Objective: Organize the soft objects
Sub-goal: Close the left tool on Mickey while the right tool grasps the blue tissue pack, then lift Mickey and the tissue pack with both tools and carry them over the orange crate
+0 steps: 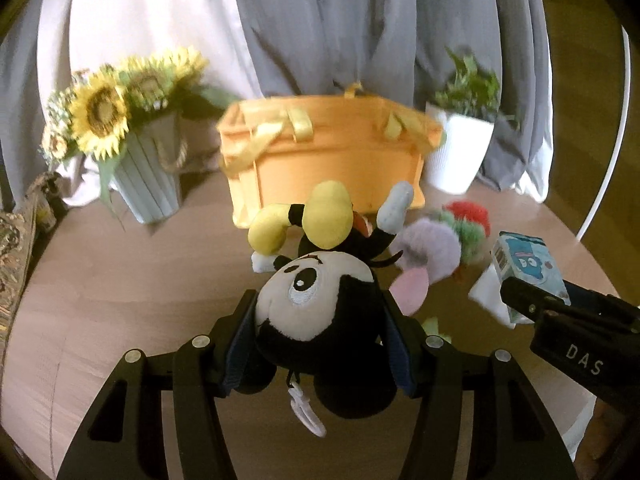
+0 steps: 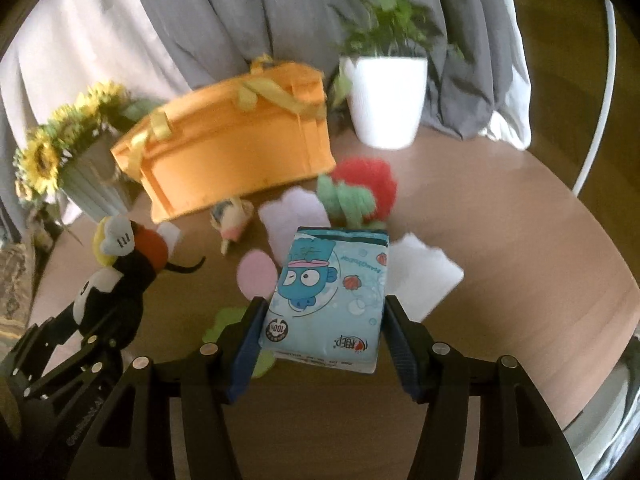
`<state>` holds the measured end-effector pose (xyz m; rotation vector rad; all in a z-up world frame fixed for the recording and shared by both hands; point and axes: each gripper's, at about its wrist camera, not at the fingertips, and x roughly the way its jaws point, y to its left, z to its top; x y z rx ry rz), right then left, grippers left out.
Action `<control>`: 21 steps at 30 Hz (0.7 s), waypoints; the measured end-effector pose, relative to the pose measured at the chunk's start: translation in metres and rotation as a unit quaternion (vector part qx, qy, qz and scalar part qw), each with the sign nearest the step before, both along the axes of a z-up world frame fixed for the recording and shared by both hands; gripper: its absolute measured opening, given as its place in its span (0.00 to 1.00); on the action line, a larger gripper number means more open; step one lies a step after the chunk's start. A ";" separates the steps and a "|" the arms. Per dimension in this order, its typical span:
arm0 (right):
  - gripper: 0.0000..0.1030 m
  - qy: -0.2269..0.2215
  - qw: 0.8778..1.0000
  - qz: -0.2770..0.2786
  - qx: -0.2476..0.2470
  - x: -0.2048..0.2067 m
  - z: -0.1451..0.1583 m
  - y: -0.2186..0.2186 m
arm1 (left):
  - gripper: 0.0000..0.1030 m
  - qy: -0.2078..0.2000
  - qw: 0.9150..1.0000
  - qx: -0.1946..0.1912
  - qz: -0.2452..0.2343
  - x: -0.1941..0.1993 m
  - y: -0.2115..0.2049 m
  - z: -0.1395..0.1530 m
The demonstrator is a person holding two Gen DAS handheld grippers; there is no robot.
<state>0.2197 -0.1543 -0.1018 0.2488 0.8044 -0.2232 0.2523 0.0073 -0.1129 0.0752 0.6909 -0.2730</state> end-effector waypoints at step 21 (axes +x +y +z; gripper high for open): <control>0.57 -0.117 0.992 0.040 -0.009 0.028 0.080 0.008 | 0.56 -0.109 0.993 -0.019 0.047 0.009 0.015 0.081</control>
